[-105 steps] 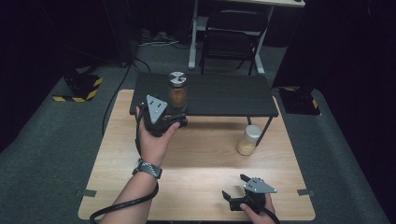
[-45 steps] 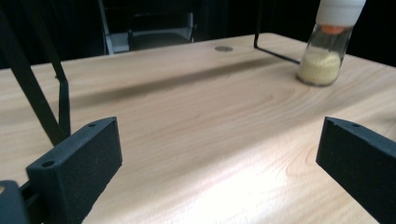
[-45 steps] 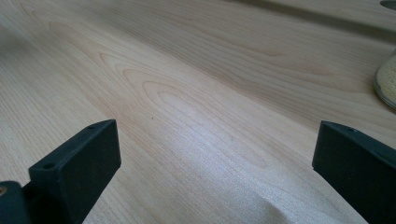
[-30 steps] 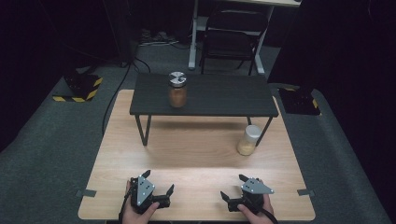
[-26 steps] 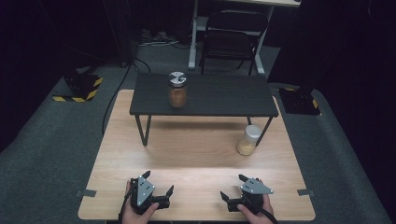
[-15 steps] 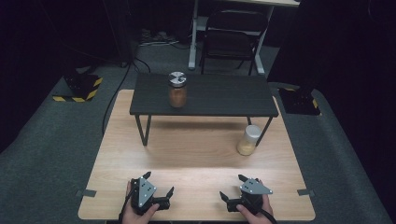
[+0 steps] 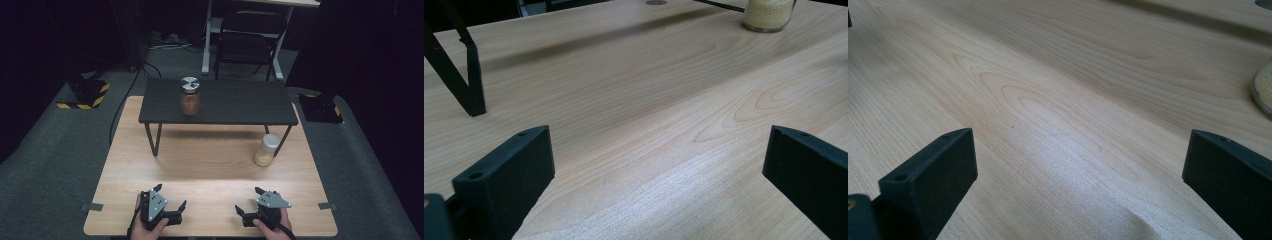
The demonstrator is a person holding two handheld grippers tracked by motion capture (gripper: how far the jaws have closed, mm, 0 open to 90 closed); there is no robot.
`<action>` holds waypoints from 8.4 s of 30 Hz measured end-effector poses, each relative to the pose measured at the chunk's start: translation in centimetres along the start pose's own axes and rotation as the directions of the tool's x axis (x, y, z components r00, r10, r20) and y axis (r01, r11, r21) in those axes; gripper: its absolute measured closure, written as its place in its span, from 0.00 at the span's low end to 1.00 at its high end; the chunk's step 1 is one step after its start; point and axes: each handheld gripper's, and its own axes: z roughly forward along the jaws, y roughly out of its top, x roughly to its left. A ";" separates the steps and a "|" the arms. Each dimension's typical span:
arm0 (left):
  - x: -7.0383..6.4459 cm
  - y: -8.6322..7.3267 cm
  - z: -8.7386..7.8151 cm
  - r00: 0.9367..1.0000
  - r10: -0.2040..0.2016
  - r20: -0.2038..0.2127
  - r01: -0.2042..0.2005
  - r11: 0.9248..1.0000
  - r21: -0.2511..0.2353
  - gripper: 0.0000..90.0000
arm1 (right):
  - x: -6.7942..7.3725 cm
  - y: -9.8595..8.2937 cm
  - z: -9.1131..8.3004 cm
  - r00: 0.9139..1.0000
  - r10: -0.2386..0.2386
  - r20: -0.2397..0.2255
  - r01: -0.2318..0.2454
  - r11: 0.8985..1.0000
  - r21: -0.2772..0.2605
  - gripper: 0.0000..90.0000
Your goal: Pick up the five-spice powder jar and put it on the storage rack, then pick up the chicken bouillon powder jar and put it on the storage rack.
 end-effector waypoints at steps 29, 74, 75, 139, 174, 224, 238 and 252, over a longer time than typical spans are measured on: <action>0.1 0.1 -0.1 1.000 -0.006 0.014 0.006 1.000 0.007 0.01 | 0.3 0.0 0.0 1.000 0.015 0.008 -0.015 1.000 -0.003 0.01; 0.4 0.1 -0.2 0.999 -0.017 0.040 0.017 1.000 0.013 0.01 | -1.4 3.2 -2.3 0.967 0.133 0.216 -0.093 0.979 -0.184 0.00; 0.5 0.1 -0.2 0.999 -0.020 0.041 0.020 1.000 0.012 0.01 | -1.5 3.3 -2.2 0.965 0.138 0.222 -0.097 0.978 -0.185 0.00; 0.7 0.2 -0.1 0.997 -0.041 0.057 0.040 0.999 0.017 0.01 | -6.9 5.7 5.0 0.904 0.255 0.344 -0.183 0.956 -0.229 0.37; 0.7 0.2 -0.1 0.997 -0.045 0.060 0.044 0.999 0.017 0.01 | -4.0 7.0 -0.1 0.943 0.181 0.280 -0.095 0.951 -0.293 0.38; 0.8 1.1 0.4 0.997 -0.046 0.061 0.042 0.997 0.071 0.01 | -0.9 18.0 -5.1 0.953 0.162 0.255 -0.052 0.920 -0.390 0.37; 1.0 1.0 0.4 0.996 -0.056 0.068 0.051 0.996 0.070 0.01 | -2.2 22.0 -2.9 0.939 0.177 0.295 -0.054 0.922 -0.383 0.37; 1.3 1.0 0.4 0.995 -0.069 0.073 0.064 0.996 0.070 0.01 | -3.8 24.5 0.0 0.927 0.190 0.322 -0.064 0.929 -0.364 0.37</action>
